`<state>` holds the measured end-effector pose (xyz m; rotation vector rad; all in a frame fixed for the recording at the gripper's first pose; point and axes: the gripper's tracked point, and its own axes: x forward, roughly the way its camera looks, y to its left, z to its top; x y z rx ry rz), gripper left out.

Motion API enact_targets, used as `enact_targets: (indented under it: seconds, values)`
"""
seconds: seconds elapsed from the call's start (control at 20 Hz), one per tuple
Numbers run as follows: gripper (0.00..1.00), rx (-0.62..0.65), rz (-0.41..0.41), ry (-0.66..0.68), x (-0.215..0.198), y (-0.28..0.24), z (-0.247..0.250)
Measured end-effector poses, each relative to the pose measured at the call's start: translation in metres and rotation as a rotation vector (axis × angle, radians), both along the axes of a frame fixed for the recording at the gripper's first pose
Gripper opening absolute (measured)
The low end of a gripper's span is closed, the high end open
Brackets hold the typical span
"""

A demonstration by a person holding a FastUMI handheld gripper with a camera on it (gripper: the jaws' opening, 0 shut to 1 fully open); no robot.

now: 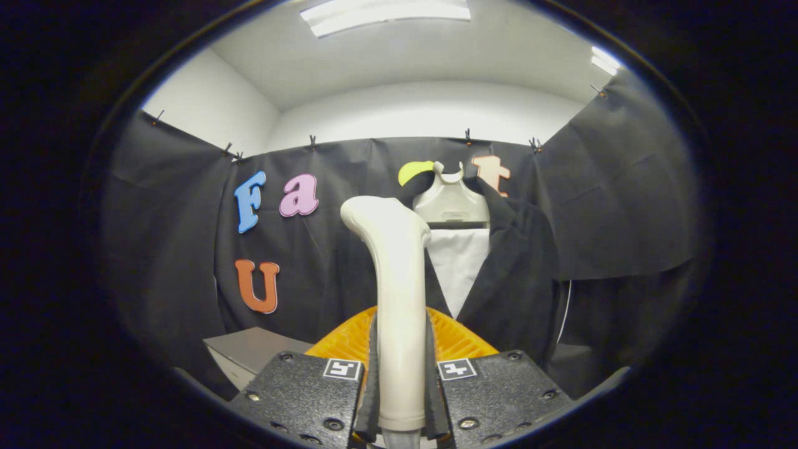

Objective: Iron the clothes twice with a garment steamer, once on the left side and once on the right side.

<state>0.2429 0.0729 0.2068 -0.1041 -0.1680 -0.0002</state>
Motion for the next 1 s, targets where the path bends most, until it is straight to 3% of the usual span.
enact_targets:
  seconds: [1.0]
  values:
    - [0.32, -0.043, -0.087, 0.126, -0.005, -0.014, -0.088]
